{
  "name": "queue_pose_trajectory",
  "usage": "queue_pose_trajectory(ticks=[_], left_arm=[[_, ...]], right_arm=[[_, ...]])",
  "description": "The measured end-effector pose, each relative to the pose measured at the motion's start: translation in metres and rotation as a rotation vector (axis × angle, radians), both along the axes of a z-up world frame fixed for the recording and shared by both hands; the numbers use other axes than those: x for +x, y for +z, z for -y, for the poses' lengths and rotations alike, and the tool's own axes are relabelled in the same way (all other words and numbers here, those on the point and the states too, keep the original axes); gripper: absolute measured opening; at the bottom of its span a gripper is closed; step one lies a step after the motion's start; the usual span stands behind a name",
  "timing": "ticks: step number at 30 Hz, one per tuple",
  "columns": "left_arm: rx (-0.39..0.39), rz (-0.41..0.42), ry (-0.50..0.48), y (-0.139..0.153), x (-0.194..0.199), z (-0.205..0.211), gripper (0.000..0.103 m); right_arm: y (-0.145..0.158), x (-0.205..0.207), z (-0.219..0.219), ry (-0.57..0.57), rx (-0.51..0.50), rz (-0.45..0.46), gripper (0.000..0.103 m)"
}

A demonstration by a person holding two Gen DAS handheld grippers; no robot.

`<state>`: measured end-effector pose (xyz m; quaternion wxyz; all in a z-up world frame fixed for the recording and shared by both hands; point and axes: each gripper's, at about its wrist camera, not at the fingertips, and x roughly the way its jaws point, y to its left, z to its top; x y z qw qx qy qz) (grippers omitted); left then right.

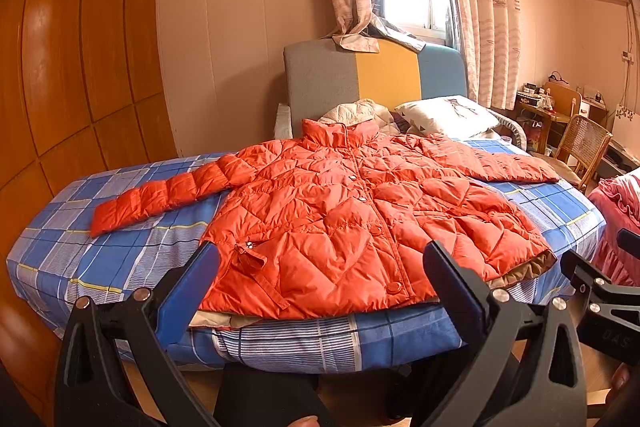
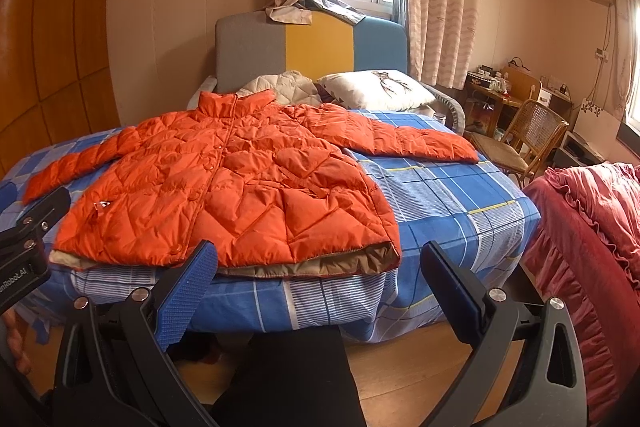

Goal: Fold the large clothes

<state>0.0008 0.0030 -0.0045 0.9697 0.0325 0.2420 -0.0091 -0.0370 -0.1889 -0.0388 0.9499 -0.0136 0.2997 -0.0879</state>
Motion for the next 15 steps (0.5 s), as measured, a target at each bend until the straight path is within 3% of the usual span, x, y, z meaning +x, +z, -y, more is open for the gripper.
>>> queue_pose_trajectory(ticks=[15], left_arm=[[-0.004,-0.008,0.001,-0.002,-0.0008,0.0018,0.101]], right_arm=[[-0.0026,0.0005,0.0014,-0.002,-0.012,-0.002,0.1]])
